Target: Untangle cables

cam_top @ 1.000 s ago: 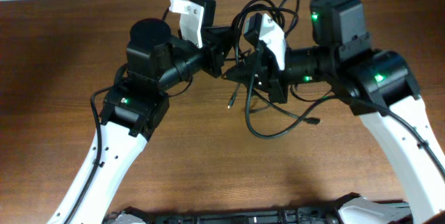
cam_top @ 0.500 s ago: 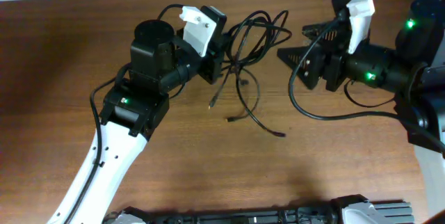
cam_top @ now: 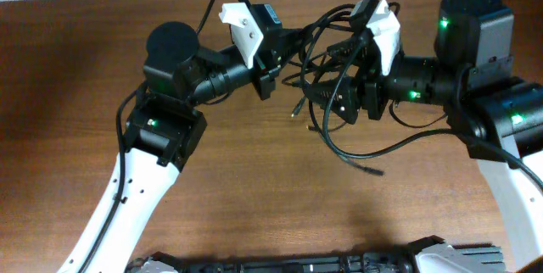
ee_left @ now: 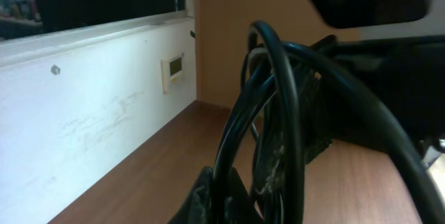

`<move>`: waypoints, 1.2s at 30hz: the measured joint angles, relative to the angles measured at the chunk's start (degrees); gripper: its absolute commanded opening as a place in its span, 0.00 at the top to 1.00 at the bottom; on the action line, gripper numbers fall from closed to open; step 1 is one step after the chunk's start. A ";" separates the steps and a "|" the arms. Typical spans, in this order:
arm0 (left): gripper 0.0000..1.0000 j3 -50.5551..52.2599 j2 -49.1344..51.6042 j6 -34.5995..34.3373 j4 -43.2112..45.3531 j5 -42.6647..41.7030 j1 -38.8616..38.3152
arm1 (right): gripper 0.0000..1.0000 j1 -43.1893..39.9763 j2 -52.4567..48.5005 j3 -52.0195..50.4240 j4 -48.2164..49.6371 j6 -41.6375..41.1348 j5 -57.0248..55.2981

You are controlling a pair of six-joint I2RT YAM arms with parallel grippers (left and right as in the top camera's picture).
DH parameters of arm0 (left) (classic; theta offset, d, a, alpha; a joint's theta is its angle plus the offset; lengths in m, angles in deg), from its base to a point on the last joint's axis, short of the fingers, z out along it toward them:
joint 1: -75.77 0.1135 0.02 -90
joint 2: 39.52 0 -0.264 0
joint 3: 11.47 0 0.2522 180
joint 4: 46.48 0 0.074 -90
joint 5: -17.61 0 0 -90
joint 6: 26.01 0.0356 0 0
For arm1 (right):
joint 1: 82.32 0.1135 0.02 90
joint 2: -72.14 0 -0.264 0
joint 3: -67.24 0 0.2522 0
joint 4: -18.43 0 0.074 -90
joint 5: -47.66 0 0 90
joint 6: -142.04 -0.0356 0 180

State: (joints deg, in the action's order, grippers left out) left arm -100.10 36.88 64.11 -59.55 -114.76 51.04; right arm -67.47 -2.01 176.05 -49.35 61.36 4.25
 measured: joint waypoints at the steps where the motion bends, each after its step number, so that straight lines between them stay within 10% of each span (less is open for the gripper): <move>1: 1.00 0.00 0.00 -0.15 0.00 -0.35 0.00 | 0.19 0.00 -0.17 0.00 -0.02 0.20 0.00; 12: 1.00 0.02 0.00 -1.66 4.96 -1.14 -3.15 | 0.38 0.04 -0.17 0.00 0.00 1.53 1.57; 17: 1.00 0.02 -0.02 -1.92 5.01 -1.86 -4.00 | 0.94 -0.35 -0.20 0.00 0.02 2.12 0.39; 36: 1.00 -0.15 -0.11 -2.93 -13.09 11.78 -4.94 | 0.96 0.24 6.86 -0.02 8.41 -0.72 0.81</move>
State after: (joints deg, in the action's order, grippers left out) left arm -100.25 36.78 61.18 -72.64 -102.98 46.10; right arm -67.23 4.85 176.03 -40.94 60.64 5.06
